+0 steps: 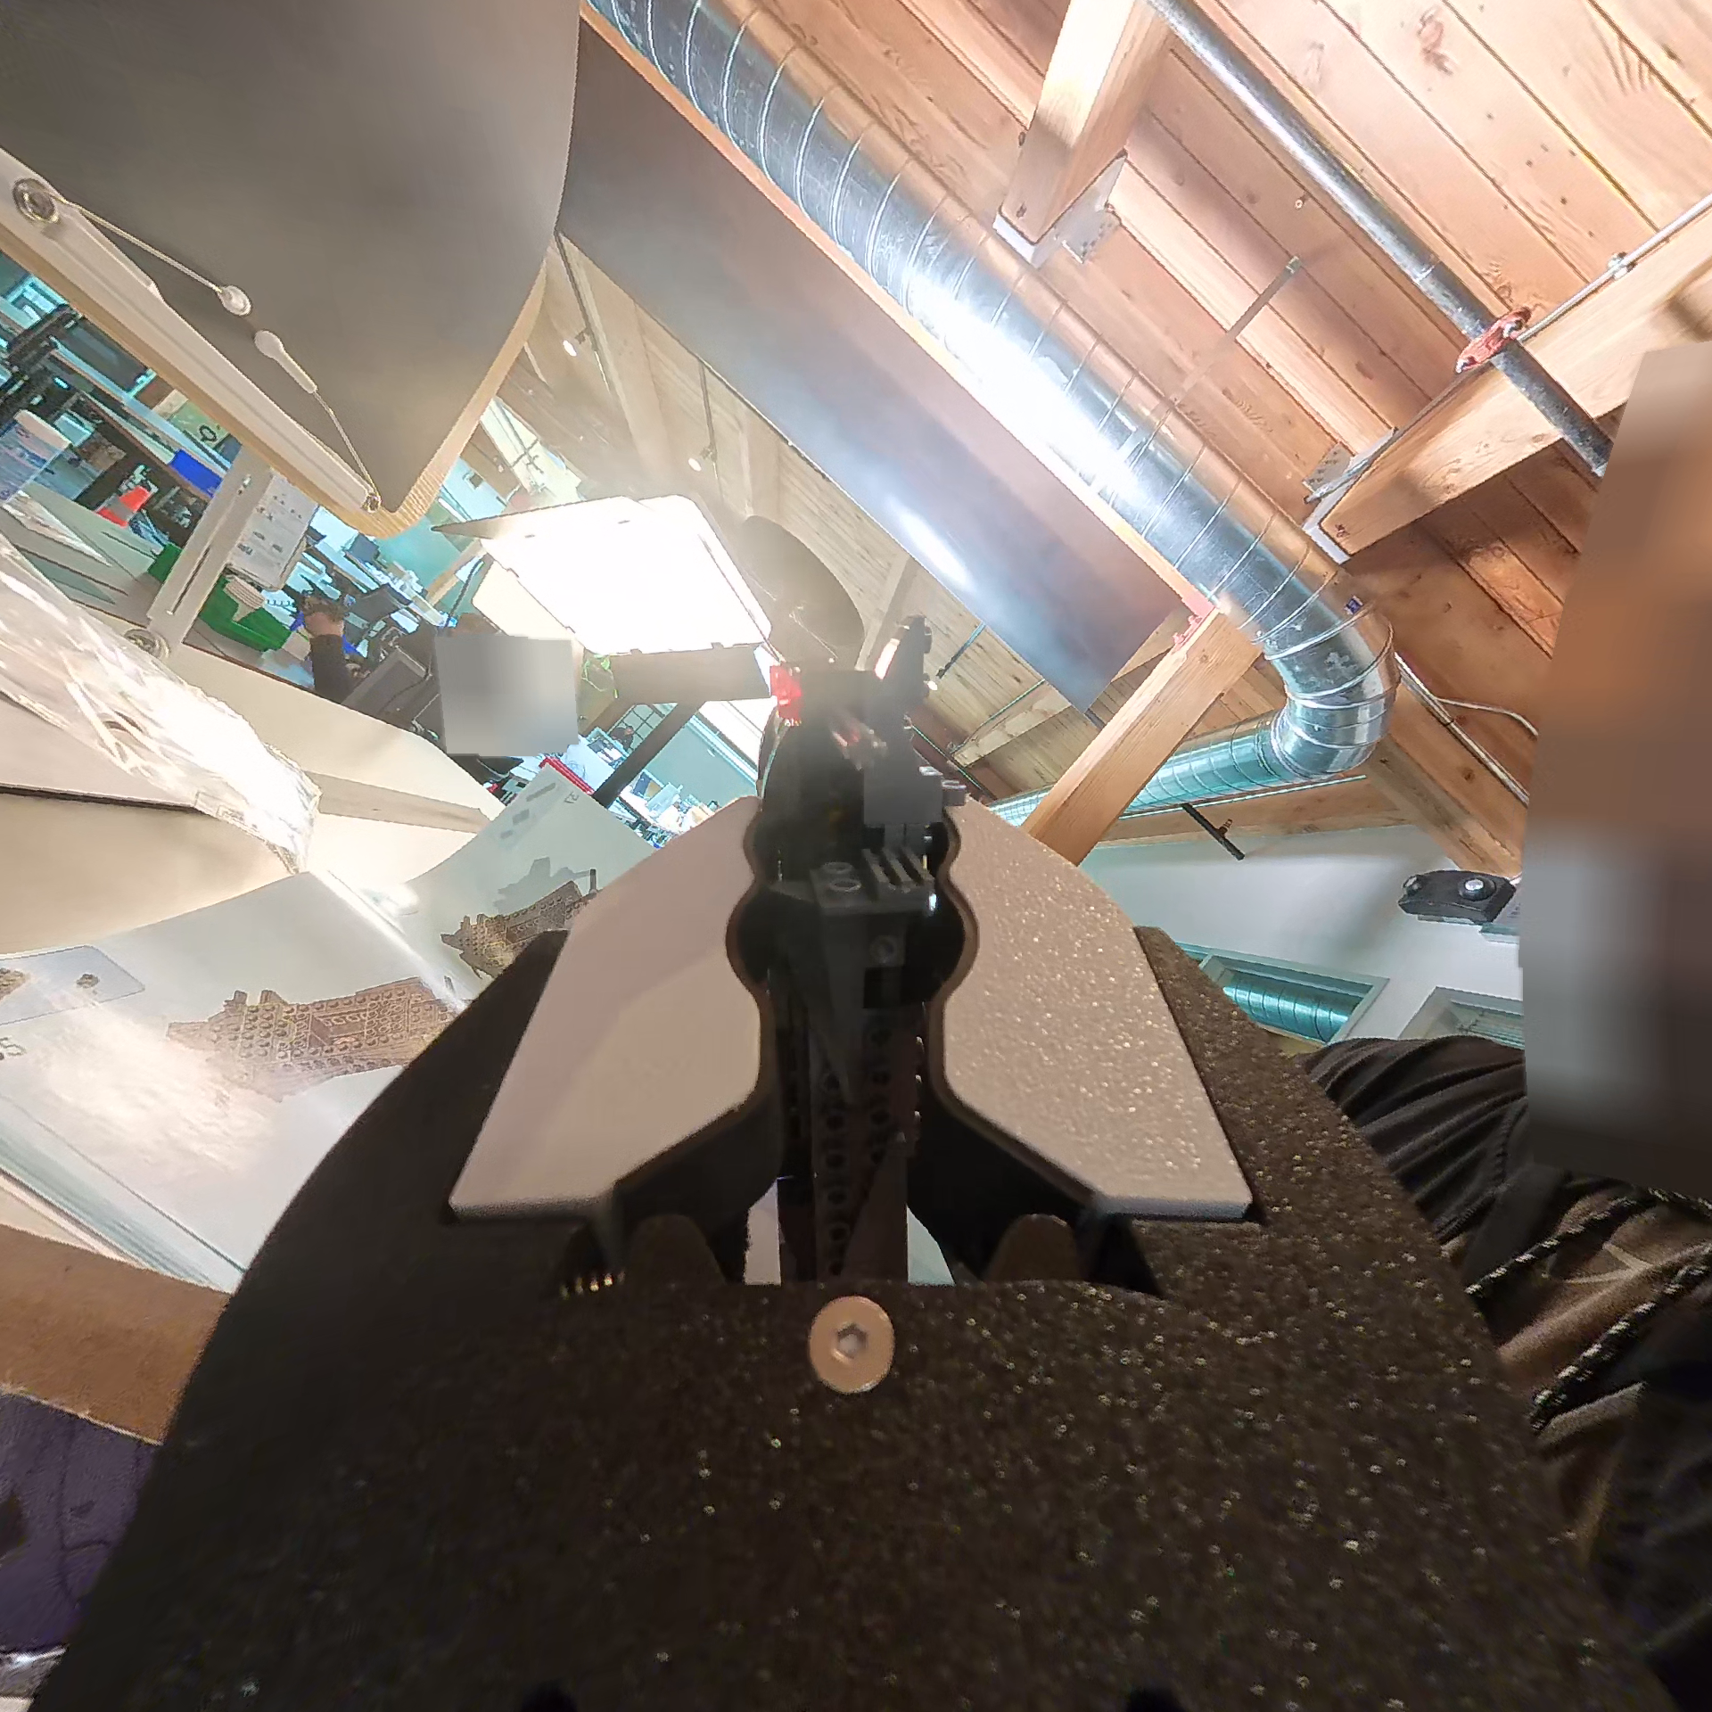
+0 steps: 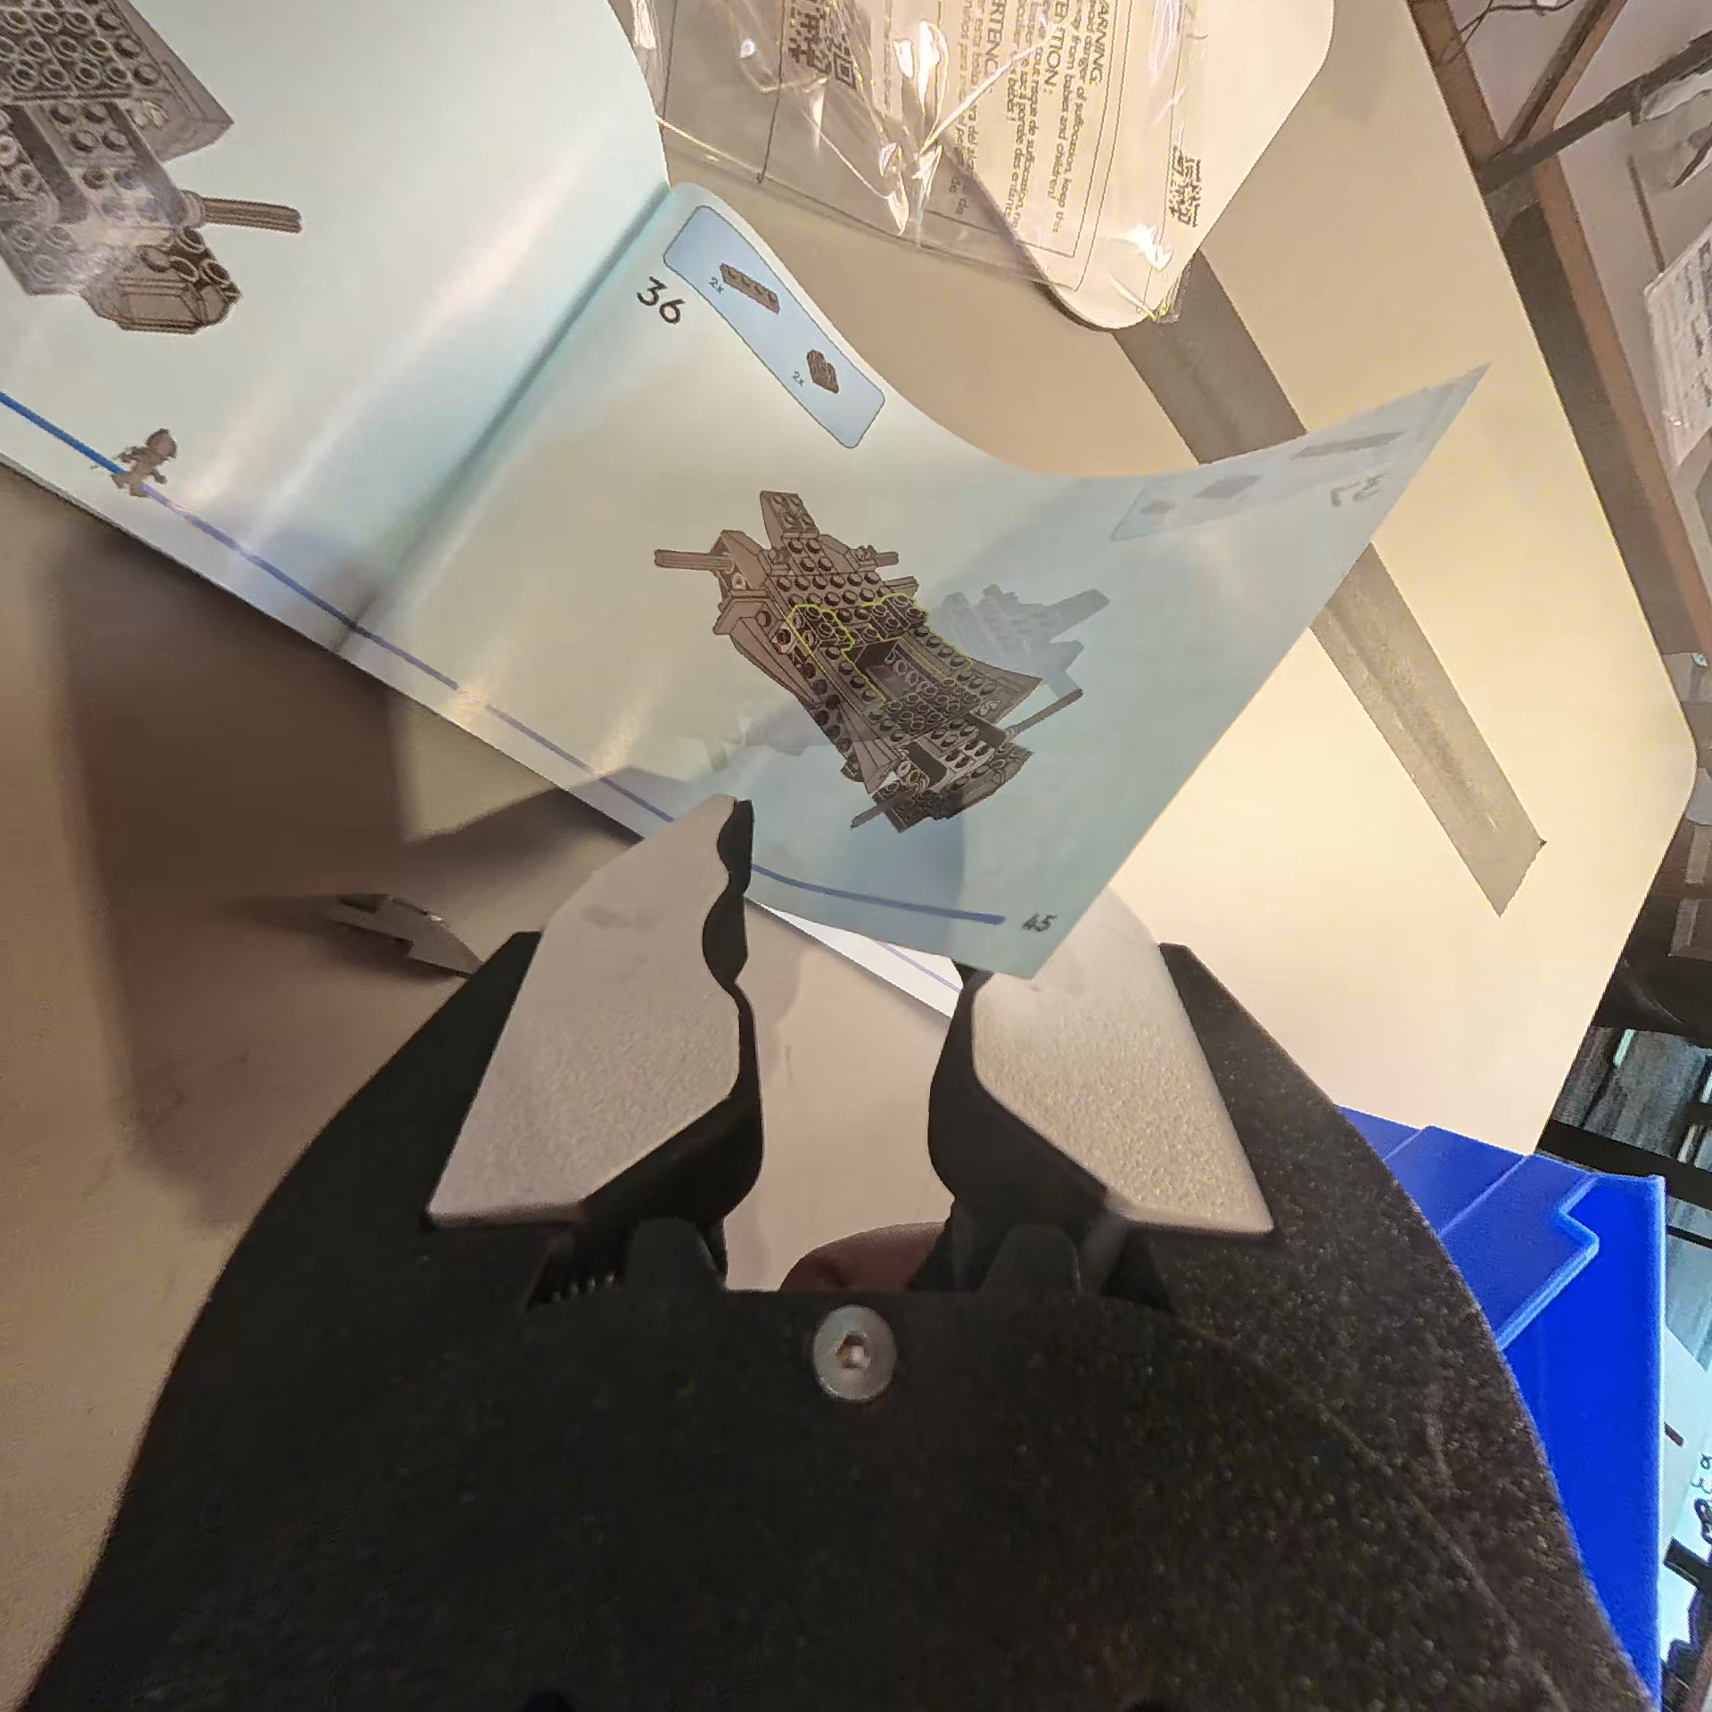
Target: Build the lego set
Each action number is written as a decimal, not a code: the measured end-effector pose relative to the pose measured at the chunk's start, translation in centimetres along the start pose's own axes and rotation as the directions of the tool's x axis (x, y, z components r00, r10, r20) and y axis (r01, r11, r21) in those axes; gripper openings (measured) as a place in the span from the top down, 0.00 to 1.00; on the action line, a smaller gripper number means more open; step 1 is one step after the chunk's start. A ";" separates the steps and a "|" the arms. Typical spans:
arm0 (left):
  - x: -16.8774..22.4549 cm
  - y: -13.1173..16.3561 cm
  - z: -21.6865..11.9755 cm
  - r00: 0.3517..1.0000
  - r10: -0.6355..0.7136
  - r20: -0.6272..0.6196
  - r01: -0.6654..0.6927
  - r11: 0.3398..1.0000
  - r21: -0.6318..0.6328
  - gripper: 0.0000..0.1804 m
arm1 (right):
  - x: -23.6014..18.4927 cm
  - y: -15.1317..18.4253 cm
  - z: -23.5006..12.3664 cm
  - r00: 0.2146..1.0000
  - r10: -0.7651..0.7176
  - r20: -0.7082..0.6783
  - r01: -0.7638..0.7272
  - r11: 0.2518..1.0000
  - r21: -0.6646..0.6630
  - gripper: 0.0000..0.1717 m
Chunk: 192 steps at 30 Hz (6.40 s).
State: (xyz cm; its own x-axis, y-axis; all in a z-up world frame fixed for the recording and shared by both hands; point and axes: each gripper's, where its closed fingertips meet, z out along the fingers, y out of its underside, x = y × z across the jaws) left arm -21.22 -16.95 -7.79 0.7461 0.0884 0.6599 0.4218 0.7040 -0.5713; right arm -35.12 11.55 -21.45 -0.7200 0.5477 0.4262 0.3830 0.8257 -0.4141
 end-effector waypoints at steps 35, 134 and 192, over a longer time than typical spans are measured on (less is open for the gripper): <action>-0.1 0.2 0.1 1.000 -0.009 0.001 0.009 1.000 -0.010 0.83 | -0.1 0.1 0.2 1.000 -0.006 0.007 0.006 1.000 -0.006 0.77; -0.2 0.8 0.6 1.000 -0.026 -0.004 0.026 0.999 -0.031 0.83 | -15.1 -7.9 -0.1 0.691 -0.658 0.298 0.600 0.753 0.270 0.71; -2.1 9.5 4.8 0.983 -0.165 0.080 0.182 0.931 -0.315 0.83 | -14.6 -2.9 -7.4 0.957 -0.067 0.283 -0.066 0.898 0.434 0.78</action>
State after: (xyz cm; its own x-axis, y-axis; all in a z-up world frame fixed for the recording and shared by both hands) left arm -21.26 -7.02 -12.26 0.6226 0.0271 0.7820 0.6911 0.4498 -0.5658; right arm -21.43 2.10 -20.52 -0.8784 0.4304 0.2077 0.1401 0.6474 -0.7491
